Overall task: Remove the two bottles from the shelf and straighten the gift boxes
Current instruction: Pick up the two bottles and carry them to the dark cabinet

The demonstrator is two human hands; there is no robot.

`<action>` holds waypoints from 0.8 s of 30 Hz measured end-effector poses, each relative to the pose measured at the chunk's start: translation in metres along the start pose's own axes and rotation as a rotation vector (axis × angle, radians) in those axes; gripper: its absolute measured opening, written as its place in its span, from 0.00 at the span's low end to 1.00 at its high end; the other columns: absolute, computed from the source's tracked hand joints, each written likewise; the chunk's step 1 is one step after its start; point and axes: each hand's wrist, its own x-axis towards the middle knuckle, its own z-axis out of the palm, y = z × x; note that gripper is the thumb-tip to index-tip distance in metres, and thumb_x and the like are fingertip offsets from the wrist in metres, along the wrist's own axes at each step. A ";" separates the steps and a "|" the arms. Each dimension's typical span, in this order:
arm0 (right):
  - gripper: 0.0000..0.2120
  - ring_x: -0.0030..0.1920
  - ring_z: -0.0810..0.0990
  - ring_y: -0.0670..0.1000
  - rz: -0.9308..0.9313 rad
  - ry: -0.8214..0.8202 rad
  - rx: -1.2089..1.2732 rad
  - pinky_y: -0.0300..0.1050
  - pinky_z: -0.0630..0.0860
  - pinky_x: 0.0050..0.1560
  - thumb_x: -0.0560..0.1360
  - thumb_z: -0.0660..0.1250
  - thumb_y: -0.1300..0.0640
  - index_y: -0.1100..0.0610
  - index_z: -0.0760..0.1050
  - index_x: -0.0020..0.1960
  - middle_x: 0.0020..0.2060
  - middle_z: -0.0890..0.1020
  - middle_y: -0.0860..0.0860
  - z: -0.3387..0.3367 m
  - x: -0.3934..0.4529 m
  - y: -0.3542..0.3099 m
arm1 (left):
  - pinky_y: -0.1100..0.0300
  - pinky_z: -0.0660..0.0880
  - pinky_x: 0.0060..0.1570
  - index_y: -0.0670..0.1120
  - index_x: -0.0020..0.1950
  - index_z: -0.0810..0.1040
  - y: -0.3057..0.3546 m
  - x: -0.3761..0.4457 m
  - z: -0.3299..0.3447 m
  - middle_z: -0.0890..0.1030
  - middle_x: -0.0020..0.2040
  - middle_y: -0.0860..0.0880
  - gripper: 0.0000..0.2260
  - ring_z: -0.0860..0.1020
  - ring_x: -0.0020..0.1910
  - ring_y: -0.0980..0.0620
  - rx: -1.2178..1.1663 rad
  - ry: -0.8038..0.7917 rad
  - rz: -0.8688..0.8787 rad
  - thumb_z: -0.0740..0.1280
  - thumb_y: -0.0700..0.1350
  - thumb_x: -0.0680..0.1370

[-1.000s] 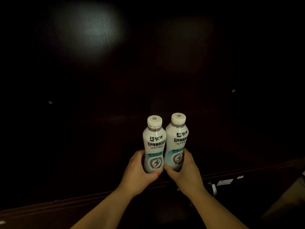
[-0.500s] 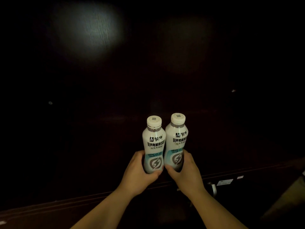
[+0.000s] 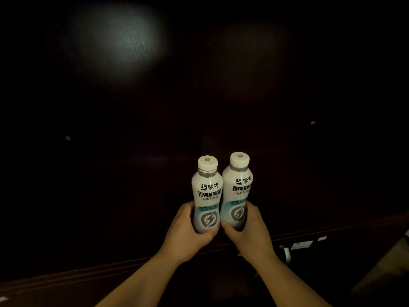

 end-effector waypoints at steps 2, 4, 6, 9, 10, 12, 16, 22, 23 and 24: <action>0.39 0.55 0.76 0.38 0.017 0.000 0.005 0.32 0.72 0.50 0.66 0.79 0.45 0.42 0.64 0.71 0.58 0.72 0.39 -0.001 0.000 -0.001 | 0.74 0.74 0.46 0.60 0.67 0.68 -0.001 0.000 0.000 0.75 0.60 0.62 0.37 0.75 0.56 0.70 -0.013 0.004 -0.009 0.79 0.61 0.62; 0.42 0.58 0.75 0.40 0.032 -0.004 0.003 0.33 0.72 0.52 0.66 0.79 0.45 0.45 0.62 0.74 0.61 0.71 0.41 -0.002 0.000 -0.002 | 0.75 0.73 0.46 0.59 0.69 0.66 -0.002 0.000 0.000 0.74 0.61 0.63 0.39 0.73 0.57 0.71 -0.016 -0.002 -0.016 0.79 0.62 0.62; 0.44 0.62 0.73 0.41 0.044 -0.001 -0.006 0.35 0.72 0.55 0.66 0.79 0.45 0.46 0.60 0.75 0.65 0.69 0.42 -0.003 -0.002 -0.003 | 0.74 0.74 0.47 0.58 0.70 0.66 -0.003 0.000 0.000 0.73 0.61 0.62 0.40 0.74 0.58 0.70 -0.018 -0.005 -0.018 0.79 0.63 0.62; 0.45 0.67 0.70 0.42 0.055 0.006 -0.036 0.40 0.72 0.62 0.67 0.79 0.46 0.48 0.59 0.77 0.69 0.66 0.44 -0.003 -0.012 -0.001 | 0.61 0.77 0.58 0.57 0.72 0.64 -0.003 0.000 -0.001 0.73 0.64 0.60 0.42 0.75 0.61 0.61 -0.036 -0.020 -0.047 0.78 0.64 0.62; 0.46 0.69 0.69 0.44 0.062 0.010 -0.058 0.44 0.72 0.66 0.67 0.79 0.46 0.50 0.58 0.78 0.71 0.66 0.45 -0.003 -0.016 0.000 | 0.56 0.77 0.60 0.57 0.72 0.64 -0.002 -0.001 -0.002 0.72 0.65 0.59 0.42 0.75 0.63 0.59 -0.045 -0.029 -0.059 0.77 0.64 0.63; 0.47 0.73 0.66 0.47 0.082 0.032 -0.088 0.47 0.69 0.70 0.68 0.78 0.46 0.52 0.56 0.79 0.74 0.63 0.47 -0.003 -0.024 -0.002 | 0.52 0.76 0.63 0.55 0.74 0.62 -0.001 -0.002 -0.008 0.71 0.67 0.57 0.40 0.73 0.65 0.57 -0.068 -0.036 -0.094 0.74 0.63 0.66; 0.42 0.73 0.64 0.49 0.120 0.165 -0.112 0.47 0.66 0.70 0.71 0.76 0.47 0.56 0.59 0.77 0.73 0.65 0.50 0.003 -0.046 -0.015 | 0.61 0.71 0.60 0.53 0.73 0.67 -0.002 -0.012 -0.027 0.70 0.65 0.58 0.27 0.72 0.62 0.58 0.047 0.008 -0.134 0.69 0.58 0.76; 0.13 0.45 0.81 0.67 -0.004 0.465 -0.189 0.58 0.77 0.52 0.67 0.76 0.71 0.69 0.80 0.50 0.45 0.82 0.66 0.045 -0.094 -0.059 | 0.69 0.75 0.39 0.63 0.50 0.74 -0.011 -0.058 -0.102 0.81 0.47 0.58 0.05 0.80 0.42 0.62 0.245 -0.070 -0.157 0.68 0.53 0.77; 0.11 0.39 0.81 0.65 0.009 0.447 -0.157 0.54 0.77 0.47 0.65 0.76 0.73 0.69 0.81 0.47 0.41 0.82 0.65 0.059 -0.102 -0.072 | 0.67 0.77 0.36 0.63 0.50 0.75 -0.012 -0.068 -0.119 0.82 0.45 0.57 0.05 0.80 0.40 0.61 0.260 -0.079 -0.171 0.68 0.53 0.77; 0.11 0.35 0.81 0.63 0.023 0.393 -0.086 0.51 0.76 0.42 0.64 0.76 0.74 0.68 0.81 0.45 0.37 0.82 0.63 0.072 -0.112 -0.090 | 0.65 0.78 0.35 0.61 0.51 0.76 -0.013 -0.077 -0.138 0.83 0.44 0.56 0.04 0.81 0.38 0.60 0.282 -0.086 -0.183 0.68 0.53 0.77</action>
